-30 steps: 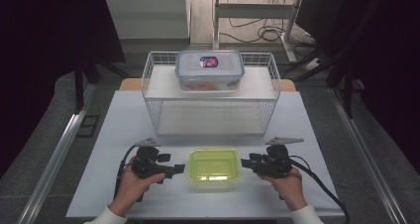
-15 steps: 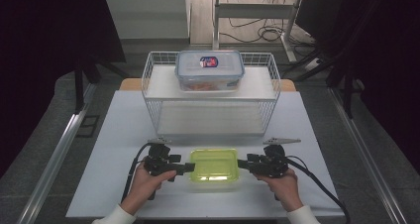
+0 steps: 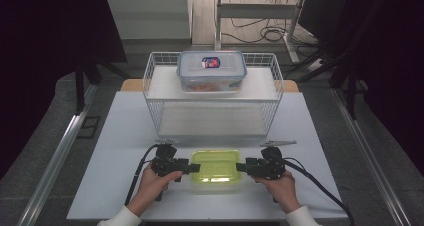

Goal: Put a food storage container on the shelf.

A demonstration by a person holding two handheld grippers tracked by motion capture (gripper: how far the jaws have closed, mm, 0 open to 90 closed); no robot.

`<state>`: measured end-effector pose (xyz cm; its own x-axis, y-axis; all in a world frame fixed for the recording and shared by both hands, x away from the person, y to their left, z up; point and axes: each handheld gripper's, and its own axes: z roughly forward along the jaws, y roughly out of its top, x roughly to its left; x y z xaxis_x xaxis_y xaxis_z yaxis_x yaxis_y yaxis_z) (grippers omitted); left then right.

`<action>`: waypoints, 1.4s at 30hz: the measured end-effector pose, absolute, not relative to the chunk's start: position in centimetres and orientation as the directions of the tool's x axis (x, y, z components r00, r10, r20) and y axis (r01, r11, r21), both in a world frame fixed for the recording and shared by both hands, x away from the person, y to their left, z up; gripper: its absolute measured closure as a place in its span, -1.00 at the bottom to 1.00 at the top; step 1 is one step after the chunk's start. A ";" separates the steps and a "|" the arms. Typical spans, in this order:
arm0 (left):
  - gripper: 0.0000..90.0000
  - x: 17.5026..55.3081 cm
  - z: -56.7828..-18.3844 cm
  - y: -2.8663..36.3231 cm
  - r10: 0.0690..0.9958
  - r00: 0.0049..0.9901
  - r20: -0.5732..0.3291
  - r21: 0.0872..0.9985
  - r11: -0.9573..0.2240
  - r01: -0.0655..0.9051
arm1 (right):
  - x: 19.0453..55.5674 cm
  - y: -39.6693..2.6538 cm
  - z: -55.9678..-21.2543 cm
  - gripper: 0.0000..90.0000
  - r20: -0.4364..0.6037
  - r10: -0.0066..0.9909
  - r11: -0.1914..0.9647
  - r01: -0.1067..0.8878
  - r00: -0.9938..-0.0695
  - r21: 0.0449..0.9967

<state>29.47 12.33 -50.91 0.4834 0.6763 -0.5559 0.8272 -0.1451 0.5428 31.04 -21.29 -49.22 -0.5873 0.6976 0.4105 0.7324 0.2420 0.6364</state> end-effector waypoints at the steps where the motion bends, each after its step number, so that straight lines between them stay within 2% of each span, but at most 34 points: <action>1: -0.18 29.5 -51.0 12.3 0.673 0.482 -0.561 0.539 -0.145 0.830 | 31.1 -21.3 -49.3 -0.05 0.413 0.698 0.241 0.735 -0.585 0.634; 8: 0.05 29.5 -51.2 12.1 0.666 0.487 -0.565 0.534 -0.155 0.831 | 31.6 -20.9 -49.9 0.09 0.452 0.687 0.222 0.757 -0.568 0.614; 12: 0.19 29.5 -51.6 12.3 0.651 0.477 -0.590 0.524 -0.140 0.840 | 31.7 -20.6 -50.5 0.24 0.460 0.678 0.243 0.765 -0.573 0.596; 14: 0.22 29.6 -51.7 12.4 0.641 0.474 -0.604 0.519 -0.135 0.844 | 31.7 -20.5 -50.5 0.38 0.473 0.669 0.238 0.768 -0.574 0.595; 20: 0.46 29.2 -51.6 12.5 0.650 0.481 -0.588 0.537 -0.131 0.833 | 31.4 -20.6 -50.3 0.46 0.490 0.660 0.236 0.777 -0.569 0.584; 31: 0.58 27.3 -50.9 12.2 0.675 0.519 -0.524 0.601 -0.139 0.787 | 30.4 -20.9 -49.8 0.64 0.507 0.650 0.219 0.779 -0.566 0.588; 35: 0.62 27.0 -51.2 12.5 0.661 0.508 -0.552 0.599 -0.109 0.793 | 30.1 -20.9 -49.7 0.66 0.499 0.652 0.219 0.772 -0.571 0.597; 42: 0.65 26.6 -50.8 12.4 0.671 0.524 -0.524 0.620 -0.120 0.775 | 29.8 -20.9 -49.6 0.70 0.498 0.652 0.211 0.768 -0.571 0.605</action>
